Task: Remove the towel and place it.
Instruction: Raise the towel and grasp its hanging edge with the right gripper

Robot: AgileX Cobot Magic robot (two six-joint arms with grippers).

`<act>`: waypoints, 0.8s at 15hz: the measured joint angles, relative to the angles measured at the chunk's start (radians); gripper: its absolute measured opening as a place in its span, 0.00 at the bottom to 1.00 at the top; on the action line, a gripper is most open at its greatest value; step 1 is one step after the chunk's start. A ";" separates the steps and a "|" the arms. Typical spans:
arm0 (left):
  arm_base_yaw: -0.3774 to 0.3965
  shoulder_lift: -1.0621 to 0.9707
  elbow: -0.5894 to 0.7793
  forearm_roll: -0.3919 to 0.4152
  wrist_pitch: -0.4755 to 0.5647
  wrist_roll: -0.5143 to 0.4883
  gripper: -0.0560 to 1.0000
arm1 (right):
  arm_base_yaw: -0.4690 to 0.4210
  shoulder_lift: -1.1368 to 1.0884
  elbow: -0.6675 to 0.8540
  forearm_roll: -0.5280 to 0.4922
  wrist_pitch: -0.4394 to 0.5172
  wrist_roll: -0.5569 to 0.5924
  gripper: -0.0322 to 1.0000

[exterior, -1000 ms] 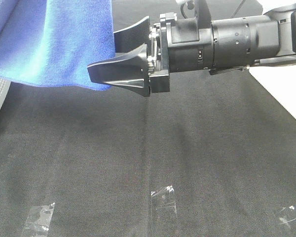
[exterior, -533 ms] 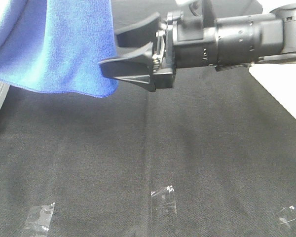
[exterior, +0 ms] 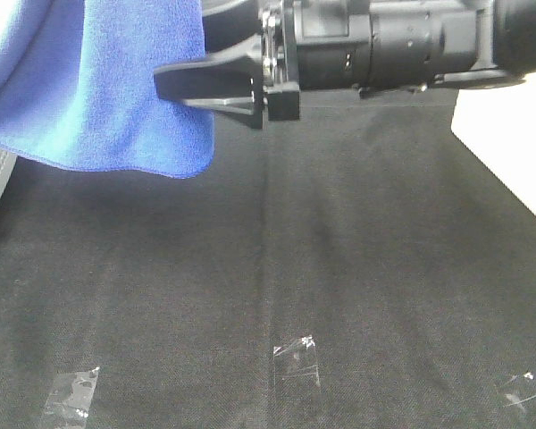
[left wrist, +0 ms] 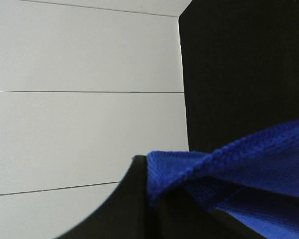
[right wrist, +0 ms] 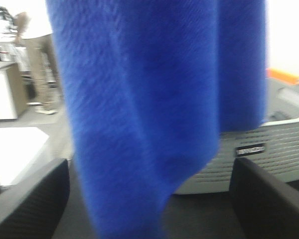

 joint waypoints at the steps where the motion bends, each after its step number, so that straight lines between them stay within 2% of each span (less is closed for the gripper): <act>1: 0.000 0.000 0.000 0.011 -0.001 0.000 0.05 | 0.000 0.004 -0.001 -0.046 0.028 0.028 0.83; 5: 0.024 0.000 0.000 0.036 -0.001 -0.014 0.05 | 0.000 0.004 -0.003 -0.291 0.043 0.177 0.70; 7: 0.024 0.000 0.000 0.036 -0.001 -0.034 0.05 | -0.001 0.004 -0.003 -0.315 0.016 0.194 0.65; 9: 0.024 0.000 0.000 0.036 -0.001 -0.037 0.05 | -0.001 0.004 -0.003 -0.316 -0.056 0.217 0.56; 12: 0.024 0.000 0.000 0.036 -0.001 -0.038 0.05 | -0.001 0.004 -0.003 -0.276 -0.084 0.235 0.30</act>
